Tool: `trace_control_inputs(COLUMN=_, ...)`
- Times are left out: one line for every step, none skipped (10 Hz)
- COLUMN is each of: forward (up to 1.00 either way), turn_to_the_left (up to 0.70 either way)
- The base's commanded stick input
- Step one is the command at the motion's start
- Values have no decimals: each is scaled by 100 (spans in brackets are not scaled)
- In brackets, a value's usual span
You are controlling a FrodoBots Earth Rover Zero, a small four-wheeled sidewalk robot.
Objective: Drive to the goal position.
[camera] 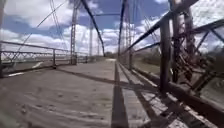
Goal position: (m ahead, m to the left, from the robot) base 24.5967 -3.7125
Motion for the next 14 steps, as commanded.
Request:
trace_control_inputs(forward=100, turn_to_the_left=0)
trace_control_inputs(forward=100, turn_to_the_left=0)
trace_control_inputs(forward=100, turn_to_the_left=0)
trace_control_inputs(forward=100, turn_to_the_left=0)
trace_control_inputs(forward=100, turn_to_the_left=0)
trace_control_inputs(forward=100, turn_to_the_left=0)
trace_control_inputs(forward=100, turn_to_the_left=0)
trace_control_inputs(forward=100, turn_to_the_left=0)
trace_control_inputs(forward=100, turn_to_the_left=0)
trace_control_inputs(forward=100, turn_to_the_left=0)
trace_control_inputs(forward=100, turn_to_the_left=0)
trace_control_inputs(forward=100, turn_to_the_left=0)
trace_control_inputs(forward=100, turn_to_the_left=0)
trace_control_inputs(forward=100, turn_to_the_left=0)
